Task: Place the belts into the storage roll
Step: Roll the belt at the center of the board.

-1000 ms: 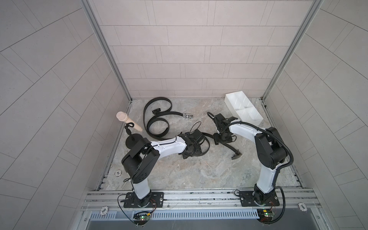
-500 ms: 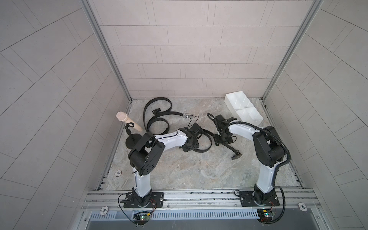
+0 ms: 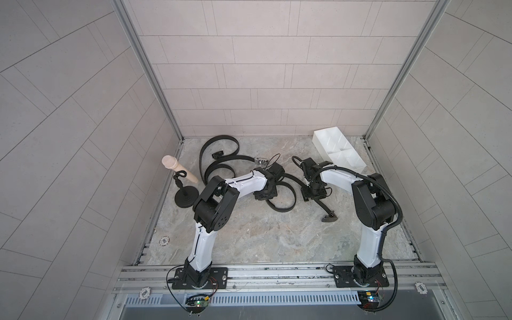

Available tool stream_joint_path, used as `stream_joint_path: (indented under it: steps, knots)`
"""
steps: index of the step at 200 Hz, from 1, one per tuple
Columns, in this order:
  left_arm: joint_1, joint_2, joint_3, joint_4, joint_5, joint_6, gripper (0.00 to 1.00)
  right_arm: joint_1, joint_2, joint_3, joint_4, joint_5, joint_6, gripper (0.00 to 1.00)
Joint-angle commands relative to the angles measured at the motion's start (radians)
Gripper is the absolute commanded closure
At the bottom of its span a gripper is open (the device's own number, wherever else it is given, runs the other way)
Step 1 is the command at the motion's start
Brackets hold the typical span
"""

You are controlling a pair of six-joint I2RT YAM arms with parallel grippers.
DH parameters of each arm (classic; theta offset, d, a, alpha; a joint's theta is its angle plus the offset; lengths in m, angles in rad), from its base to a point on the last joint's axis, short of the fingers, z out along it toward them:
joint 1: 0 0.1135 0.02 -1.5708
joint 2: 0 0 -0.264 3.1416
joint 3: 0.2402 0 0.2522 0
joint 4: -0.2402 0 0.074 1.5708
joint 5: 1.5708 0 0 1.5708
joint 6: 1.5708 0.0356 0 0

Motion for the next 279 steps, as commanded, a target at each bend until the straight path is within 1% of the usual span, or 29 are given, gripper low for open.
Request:
stream_joint_path:
  steps: [1, 11, 28, 41, 58, 76, 95, 112, 138, 149, 164, 172, 179, 191, 207, 223, 240, 258, 279]
  knots:
    - [0.028, 0.08, 0.024, -0.114, -0.071, 0.071, 0.78, -0.026, 0.051, -0.018, -0.047, 0.021, 0.011, 0.51]
    - [0.042, 0.106, 0.046, -0.123, -0.068, 0.074, 0.78, -0.029, 0.044, -0.035, -0.046, 0.006, 0.022, 0.61]
    - [0.06, 0.15, 0.09, -0.135, -0.069, 0.072, 0.78, -0.029, 0.016, -0.078, -0.032, -0.03, 0.046, 0.84]
    - [0.07, 0.179, 0.136, -0.148, -0.066, 0.074, 0.78, -0.026, -0.007, -0.116, -0.022, -0.055, 0.077, 0.94]
    - [0.07, 0.201, 0.205, -0.163, -0.079, 0.076, 0.79, 0.001, -0.038, -0.169, 0.018, -0.106, 0.123, 0.99]
    - [0.07, 0.254, 0.315, -0.219, -0.076, 0.086, 0.79, 0.055, -0.05, -0.197, 0.05, -0.174, 0.174, 1.0]
    - [0.07, 0.285, 0.359, -0.228, -0.061, 0.083, 0.79, 0.147, -0.059, -0.212, 0.118, -0.24, 0.262, 1.0]
    - [0.066, 0.297, 0.377, -0.232, -0.057, 0.079, 0.8, 0.246, -0.052, -0.19, 0.169, -0.274, 0.346, 1.0]
    - [0.061, 0.297, 0.376, -0.227, -0.049, 0.076, 0.82, 0.379, -0.015, -0.118, 0.264, -0.321, 0.461, 0.97]
    - [0.061, 0.297, 0.378, -0.225, -0.041, 0.076, 0.82, 0.407, -0.001, -0.081, 0.295, -0.35, 0.486, 0.9]
    - [0.057, 0.296, 0.375, -0.226, -0.03, 0.083, 0.83, 0.407, -0.009, -0.043, 0.301, -0.369, 0.484, 0.81]
    - [0.055, 0.295, 0.371, -0.225, -0.024, 0.089, 0.83, 0.391, -0.03, -0.035, 0.283, -0.358, 0.47, 0.77]
    - [0.051, 0.293, 0.368, -0.225, -0.018, 0.095, 0.83, 0.369, -0.049, -0.032, 0.261, -0.351, 0.457, 0.72]
    - [0.046, 0.291, 0.364, -0.224, -0.007, 0.105, 0.82, 0.316, -0.092, -0.034, 0.208, -0.334, 0.415, 0.63]
    - [0.037, 0.291, 0.361, -0.221, 0.013, 0.117, 0.82, 0.24, -0.131, -0.029, 0.11, -0.285, 0.339, 0.55]
    - [0.027, 0.291, 0.364, -0.222, 0.022, 0.127, 0.82, 0.164, -0.143, -0.016, 0.04, -0.24, 0.268, 0.52]
    - [0.018, 0.29, 0.365, -0.227, 0.018, 0.135, 0.82, 0.108, -0.112, 0.026, -0.004, -0.186, 0.208, 0.49]
    - [0.012, 0.286, 0.357, -0.225, 0.018, 0.138, 0.82, 0.088, -0.045, 0.091, -0.011, -0.166, 0.158, 0.49]
    - [0.006, 0.284, 0.35, -0.223, 0.023, 0.147, 0.82, 0.092, 0.033, 0.159, 0.007, -0.153, 0.139, 0.48]
